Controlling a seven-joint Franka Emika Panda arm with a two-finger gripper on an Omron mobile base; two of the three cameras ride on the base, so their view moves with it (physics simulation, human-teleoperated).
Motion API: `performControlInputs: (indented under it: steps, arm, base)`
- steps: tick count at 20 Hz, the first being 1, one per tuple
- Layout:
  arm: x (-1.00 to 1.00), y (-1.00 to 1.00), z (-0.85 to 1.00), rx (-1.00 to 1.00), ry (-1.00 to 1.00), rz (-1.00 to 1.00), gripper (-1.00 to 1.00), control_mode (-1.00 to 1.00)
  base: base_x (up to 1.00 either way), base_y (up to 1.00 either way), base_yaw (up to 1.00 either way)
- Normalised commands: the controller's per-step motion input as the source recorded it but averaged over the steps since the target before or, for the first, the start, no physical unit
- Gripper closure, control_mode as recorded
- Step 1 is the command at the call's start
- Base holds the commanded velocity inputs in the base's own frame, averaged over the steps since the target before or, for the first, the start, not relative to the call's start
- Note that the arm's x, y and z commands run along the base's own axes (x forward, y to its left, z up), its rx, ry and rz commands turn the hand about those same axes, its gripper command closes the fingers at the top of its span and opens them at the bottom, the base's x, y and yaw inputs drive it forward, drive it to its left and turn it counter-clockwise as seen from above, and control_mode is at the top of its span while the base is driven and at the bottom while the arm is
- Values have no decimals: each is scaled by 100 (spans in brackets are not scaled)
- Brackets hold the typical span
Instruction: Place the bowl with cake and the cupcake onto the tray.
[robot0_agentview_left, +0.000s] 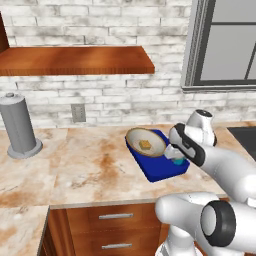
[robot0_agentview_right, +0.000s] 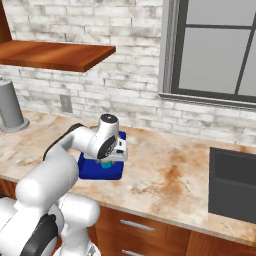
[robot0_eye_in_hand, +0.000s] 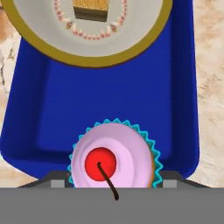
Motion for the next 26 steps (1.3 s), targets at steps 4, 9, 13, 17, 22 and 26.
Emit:
performControlInputs:
  steps: [4, 9, 13, 17, 22, 26]
  arm:
    - [0, 0, -19, -1, 0, 0, 100, -100]
    - [1, 0, -19, 0, 0, 0, 100, -100]
    - [1, 0, -7, 0, 0, 0, 100, -100]
    - [1, 0, -1, 0, 0, 0, 100, -100]
    - [0, 0, 0, 0, 0, 0, -100, -100]
    - [0, 0, 0, 0, 0, 0, -100, -100]
  base:
    - [0, 0, 0]
    - [0, 0, 0]
    - [0, 0, 0]
    - [0, 0, 0]
    - [0, 0, 0]
    - [0, 0, 0]
